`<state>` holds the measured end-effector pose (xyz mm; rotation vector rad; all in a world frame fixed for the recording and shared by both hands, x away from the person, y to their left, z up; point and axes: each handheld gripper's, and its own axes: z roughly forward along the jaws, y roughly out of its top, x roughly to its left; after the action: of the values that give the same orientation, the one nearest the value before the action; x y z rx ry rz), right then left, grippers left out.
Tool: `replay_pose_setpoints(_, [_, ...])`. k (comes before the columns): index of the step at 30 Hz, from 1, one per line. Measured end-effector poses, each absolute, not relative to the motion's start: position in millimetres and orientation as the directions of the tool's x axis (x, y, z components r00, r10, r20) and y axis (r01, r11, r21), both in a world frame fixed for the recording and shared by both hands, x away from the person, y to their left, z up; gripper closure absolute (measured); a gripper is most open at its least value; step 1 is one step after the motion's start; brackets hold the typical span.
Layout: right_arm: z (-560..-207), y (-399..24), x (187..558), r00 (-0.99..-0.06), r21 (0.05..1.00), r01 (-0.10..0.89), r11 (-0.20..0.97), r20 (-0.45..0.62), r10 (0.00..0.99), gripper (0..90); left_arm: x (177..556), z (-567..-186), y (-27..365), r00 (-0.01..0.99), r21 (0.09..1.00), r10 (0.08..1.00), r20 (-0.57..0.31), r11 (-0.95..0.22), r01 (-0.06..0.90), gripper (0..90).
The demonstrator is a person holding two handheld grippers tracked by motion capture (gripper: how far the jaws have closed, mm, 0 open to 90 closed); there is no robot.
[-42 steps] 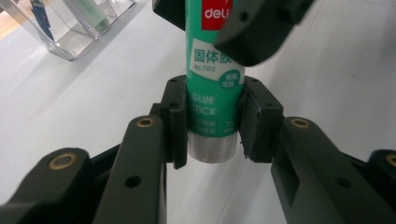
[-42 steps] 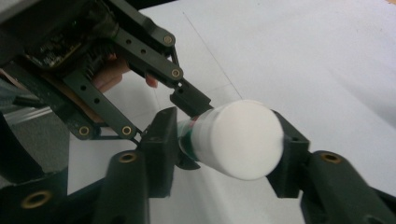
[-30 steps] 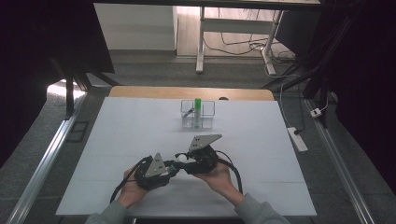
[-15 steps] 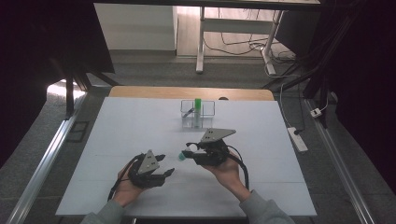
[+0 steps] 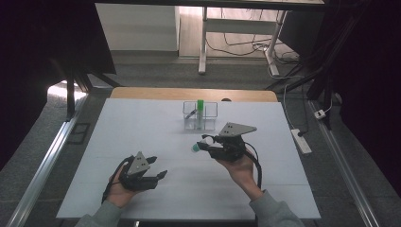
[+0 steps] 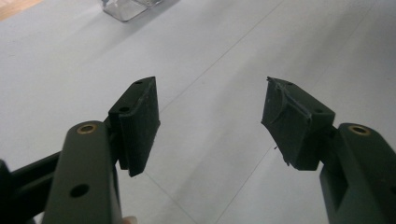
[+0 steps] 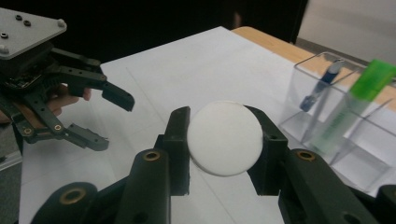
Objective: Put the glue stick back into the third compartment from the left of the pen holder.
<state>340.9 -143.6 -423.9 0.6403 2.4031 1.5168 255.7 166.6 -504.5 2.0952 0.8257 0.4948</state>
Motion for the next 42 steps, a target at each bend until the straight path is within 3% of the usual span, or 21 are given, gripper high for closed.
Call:
replay_pose_setpoints(22, [-405,-178,356,-0.807,0.921,0.233,0.312,0.004,0.590,64.0,258,-503,182,0.682,0.812,0.731,0.009,-0.404,0.422,34.6])
replay_pose_setpoints(34, [-391,-183,399,-0.739,0.928,0.272,0.256,0.031,0.673,64.0,260,-505,185,0.687,0.809,0.726,0.003,-0.406,0.426,34.1])
replay_pose_setpoints(42, [-383,-167,430,-0.716,0.909,0.298,0.293,0.010,0.698,64.0,260,-506,182,0.696,0.800,0.718,0.012,-0.424,0.423,33.6])
